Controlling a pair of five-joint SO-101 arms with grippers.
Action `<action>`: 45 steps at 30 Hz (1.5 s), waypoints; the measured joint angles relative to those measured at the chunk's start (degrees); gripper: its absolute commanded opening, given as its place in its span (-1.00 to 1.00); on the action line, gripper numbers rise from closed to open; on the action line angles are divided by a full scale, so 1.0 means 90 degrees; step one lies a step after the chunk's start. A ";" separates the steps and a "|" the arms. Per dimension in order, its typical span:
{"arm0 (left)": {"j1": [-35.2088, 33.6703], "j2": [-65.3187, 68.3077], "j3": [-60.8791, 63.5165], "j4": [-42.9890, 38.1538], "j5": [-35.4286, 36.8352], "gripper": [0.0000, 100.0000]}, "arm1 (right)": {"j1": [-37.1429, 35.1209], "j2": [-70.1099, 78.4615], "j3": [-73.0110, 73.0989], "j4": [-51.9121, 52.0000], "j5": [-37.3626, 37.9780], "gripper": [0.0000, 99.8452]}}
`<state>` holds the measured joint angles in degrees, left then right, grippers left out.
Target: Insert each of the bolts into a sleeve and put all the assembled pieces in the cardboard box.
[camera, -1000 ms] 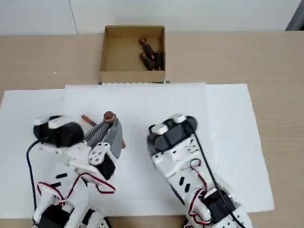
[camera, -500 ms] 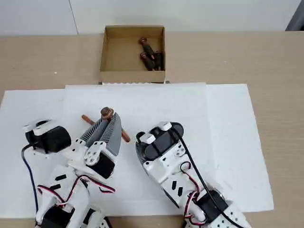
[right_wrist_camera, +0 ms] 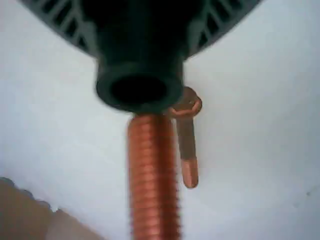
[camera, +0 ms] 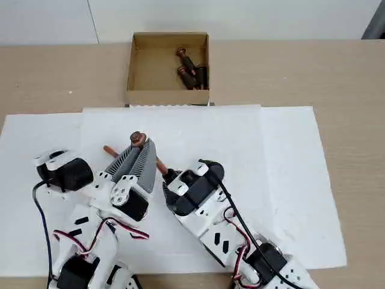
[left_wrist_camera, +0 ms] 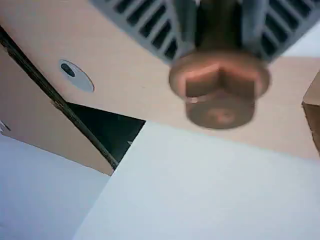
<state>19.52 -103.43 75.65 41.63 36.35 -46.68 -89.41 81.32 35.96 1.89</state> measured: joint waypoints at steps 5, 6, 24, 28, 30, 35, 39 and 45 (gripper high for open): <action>0.0156 0.0000 0.0225 0.0000 0.0000 -0.99 | 0.0000 0.0000 0.0000 0.0000 0.0000 -1.00; 0.0215 0.0000 0.0293 0.0000 0.0000 -0.99 | 0.0000 0.0000 0.0000 0.0000 0.0000 -1.00; 0.1201 -0.0020 0.0615 0.1133 -0.0889 -0.99 | 0.0010 0.0020 0.0029 -0.0156 0.0000 -1.00; 0.1231 -0.0049 0.0557 0.1465 -0.1104 -0.99 | -0.0010 0.0029 0.0039 -0.0156 0.0000 -1.00; 0.1231 -0.0059 0.0557 0.1485 -0.1201 -0.99 | -0.0010 0.0029 0.0049 -0.0147 0.0000 -1.00; 0.1231 -0.0059 0.0557 0.1504 -0.1426 -0.64 | -0.0010 0.0029 0.0049 -0.0147 0.0000 -1.00; 0.1133 -0.0059 0.0557 0.1602 -0.1485 -0.53 | -0.0010 0.0039 0.0049 -0.0147 0.0000 -1.00; 0.0625 -0.0049 0.0635 0.1670 -0.1905 -0.53 | -0.0010 0.0029 0.0039 -0.0156 0.0010 -1.00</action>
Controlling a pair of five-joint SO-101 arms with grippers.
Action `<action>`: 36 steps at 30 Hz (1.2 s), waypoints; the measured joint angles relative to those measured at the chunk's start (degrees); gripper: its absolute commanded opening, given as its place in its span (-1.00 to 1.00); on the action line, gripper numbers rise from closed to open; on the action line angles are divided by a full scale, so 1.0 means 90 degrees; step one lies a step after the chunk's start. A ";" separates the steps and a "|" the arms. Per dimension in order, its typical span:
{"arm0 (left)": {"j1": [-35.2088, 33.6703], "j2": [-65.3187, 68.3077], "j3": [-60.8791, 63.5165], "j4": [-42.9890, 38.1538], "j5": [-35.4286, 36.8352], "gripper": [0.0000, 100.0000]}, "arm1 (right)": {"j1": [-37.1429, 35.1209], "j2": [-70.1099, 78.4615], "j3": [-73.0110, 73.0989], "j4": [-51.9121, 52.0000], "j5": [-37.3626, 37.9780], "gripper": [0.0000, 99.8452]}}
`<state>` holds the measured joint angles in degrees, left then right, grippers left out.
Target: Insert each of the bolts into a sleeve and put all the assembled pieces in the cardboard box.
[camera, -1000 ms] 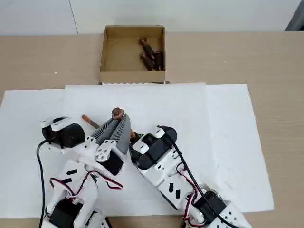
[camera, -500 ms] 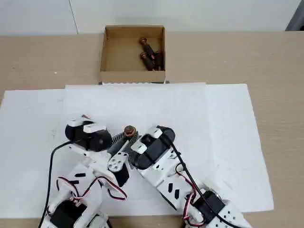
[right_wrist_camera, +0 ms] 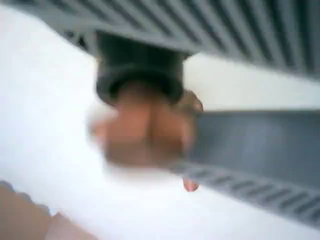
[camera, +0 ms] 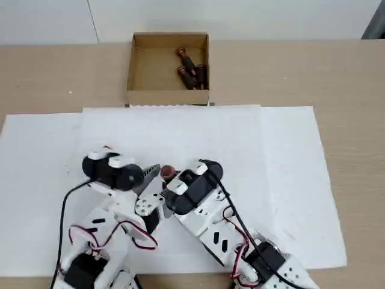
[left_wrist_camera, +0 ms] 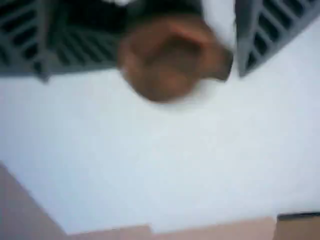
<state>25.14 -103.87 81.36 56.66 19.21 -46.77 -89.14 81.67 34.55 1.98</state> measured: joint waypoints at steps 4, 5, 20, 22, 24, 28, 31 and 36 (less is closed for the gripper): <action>-0.0274 0.0010 0.0010 0.0049 -0.0274 -0.53 | 0.0000 0.0000 0.0059 0.0000 0.0010 -1.00; -0.0313 0.0010 -0.0020 0.0098 -0.0303 -0.53 | 0.0000 0.0000 0.0059 0.0000 0.0010 -1.00; -0.0381 0.0039 -0.1094 0.0127 -0.0332 -0.67 | 0.0000 -0.0010 0.0205 -0.0039 0.0010 -1.00; -0.0449 0.0039 -0.1172 0.0127 -0.0342 -0.82 | 0.0107 -0.0010 0.0274 -0.0049 0.0010 -1.00; -0.0684 0.0039 -0.1221 0.0127 -0.0410 -0.98 | 0.0342 -0.0010 0.0342 -0.0049 0.0010 -1.00; -0.1172 0.0039 -0.1231 0.0127 -0.0889 -0.99 | 0.1065 -0.0010 0.0410 -0.0049 0.0010 -1.00; -0.1504 0.0039 -0.1182 0.0127 -0.1104 -0.99 | 0.1426 -0.0010 0.0410 -0.0039 -0.0098 -1.00; -0.1993 0.0039 -0.0479 0.0127 -0.1153 -0.99 | 0.1582 0.0010 0.0410 0.0274 -0.0606 -1.00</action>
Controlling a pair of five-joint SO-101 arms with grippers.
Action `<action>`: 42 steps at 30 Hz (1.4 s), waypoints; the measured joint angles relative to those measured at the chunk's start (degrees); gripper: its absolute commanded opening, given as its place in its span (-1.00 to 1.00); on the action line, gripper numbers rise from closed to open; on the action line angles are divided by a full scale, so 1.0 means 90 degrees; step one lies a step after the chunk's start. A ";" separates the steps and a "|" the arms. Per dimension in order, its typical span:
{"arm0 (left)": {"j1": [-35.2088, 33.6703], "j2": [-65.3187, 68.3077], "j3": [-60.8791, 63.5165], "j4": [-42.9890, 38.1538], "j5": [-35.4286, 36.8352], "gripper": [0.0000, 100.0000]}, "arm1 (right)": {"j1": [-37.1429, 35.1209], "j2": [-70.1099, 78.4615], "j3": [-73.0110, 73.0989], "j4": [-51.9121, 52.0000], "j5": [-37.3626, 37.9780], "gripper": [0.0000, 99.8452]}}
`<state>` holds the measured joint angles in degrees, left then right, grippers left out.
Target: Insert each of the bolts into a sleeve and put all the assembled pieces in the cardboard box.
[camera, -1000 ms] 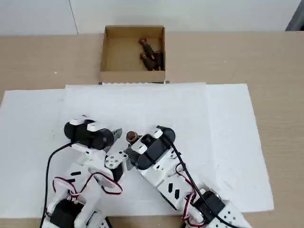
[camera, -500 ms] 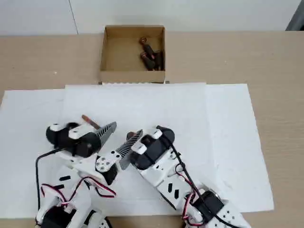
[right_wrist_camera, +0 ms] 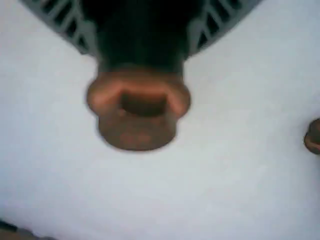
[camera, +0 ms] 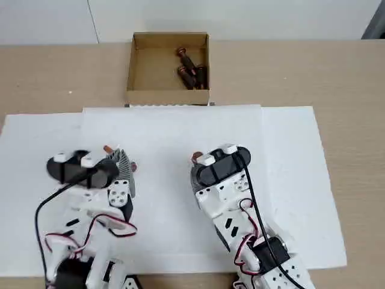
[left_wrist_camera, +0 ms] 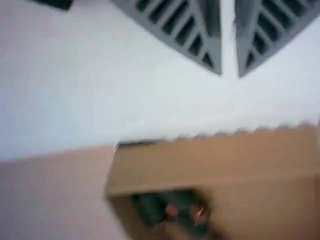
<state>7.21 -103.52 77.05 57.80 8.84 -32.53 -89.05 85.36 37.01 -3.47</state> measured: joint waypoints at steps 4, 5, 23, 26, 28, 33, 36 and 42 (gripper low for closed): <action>-0.0293 0.0000 0.0606 0.0000 -0.0029 -0.99 | 0.0029 0.0000 0.0000 0.0371 -0.0264 -1.00; -0.0352 0.0000 0.0713 0.0000 -0.0088 -0.99 | 0.0039 0.0000 -0.0029 0.0498 -0.0283 -1.00; -0.0459 0.0010 0.1758 0.0000 -0.0488 -0.99 | 0.0576 0.4962 -0.4679 0.0723 -0.0303 -1.00; -0.0459 0.0010 0.1788 0.0000 -0.0488 -0.99 | 0.0694 0.6300 -0.5861 0.0723 -0.0303 -1.00; -0.0459 0.0010 0.1866 0.0000 -0.0488 -0.99 | 0.0869 0.7150 -0.6652 0.0723 -0.0303 -1.00; -0.0459 0.0010 0.1895 0.0000 -0.0488 -0.99 | 0.1250 0.9231 -0.8752 0.0723 -0.0274 -0.99; -0.0459 0.0010 0.1895 0.0000 -0.0488 -0.99 | 0.1319 1.0403 -1.0012 0.0723 0.0088 -0.99; -0.0459 0.0010 0.1895 0.0000 -0.0488 -0.99 | 0.1299 1.2523 -1.2278 0.0723 0.0889 -0.99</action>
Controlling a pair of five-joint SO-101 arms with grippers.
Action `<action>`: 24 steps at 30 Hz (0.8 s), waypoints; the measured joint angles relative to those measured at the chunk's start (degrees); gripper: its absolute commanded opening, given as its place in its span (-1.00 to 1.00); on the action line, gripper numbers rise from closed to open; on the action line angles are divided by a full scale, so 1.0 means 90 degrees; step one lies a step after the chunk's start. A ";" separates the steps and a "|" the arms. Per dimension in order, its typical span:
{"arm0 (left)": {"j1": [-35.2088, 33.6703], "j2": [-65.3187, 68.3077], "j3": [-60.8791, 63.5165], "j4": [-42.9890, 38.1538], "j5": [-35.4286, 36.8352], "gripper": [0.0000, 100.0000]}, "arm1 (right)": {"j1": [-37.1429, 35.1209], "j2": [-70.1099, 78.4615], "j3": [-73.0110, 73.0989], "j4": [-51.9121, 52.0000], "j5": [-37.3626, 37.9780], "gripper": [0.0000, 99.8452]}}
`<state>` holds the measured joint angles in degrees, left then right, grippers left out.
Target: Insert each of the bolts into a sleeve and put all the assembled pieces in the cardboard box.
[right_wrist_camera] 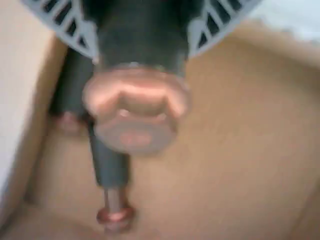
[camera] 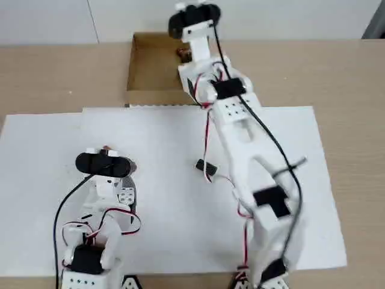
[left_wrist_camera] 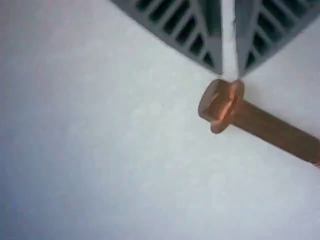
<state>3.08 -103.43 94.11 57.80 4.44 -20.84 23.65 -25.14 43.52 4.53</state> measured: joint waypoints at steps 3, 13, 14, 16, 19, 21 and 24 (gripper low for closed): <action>0.0000 0.0000 0.0000 0.0000 0.0000 -0.99 | 0.0000 0.0928 -0.0938 0.0000 0.0469 -0.99; 0.0000 0.0000 0.0000 0.0000 0.0000 -0.99 | -0.0234 0.2735 -0.2794 0.0000 0.1582 -0.99; 0.0000 0.0000 0.0000 0.0000 0.0000 -0.99 | -0.0293 0.2813 -0.2872 0.0000 0.1631 -0.99; 0.0000 0.0000 0.0000 0.0000 0.0000 -0.99 | -0.0400 0.2921 -0.2960 0.0000 0.1680 -0.99; 0.0000 0.0000 0.0000 0.0000 0.0000 -0.99 | -0.0459 0.3018 -0.2960 0.0000 0.1690 -0.98; 0.0000 0.0000 0.0000 0.0000 0.0000 -0.99 | -0.0449 0.3038 -0.2960 0.0000 0.1690 -0.90; 0.0000 0.0000 0.0000 0.0000 0.0000 -0.99 | -0.0449 0.3048 -0.2960 0.0117 0.1690 -0.74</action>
<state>3.08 -103.43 94.11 57.80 4.44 -24.88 51.08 -51.78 44.57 19.74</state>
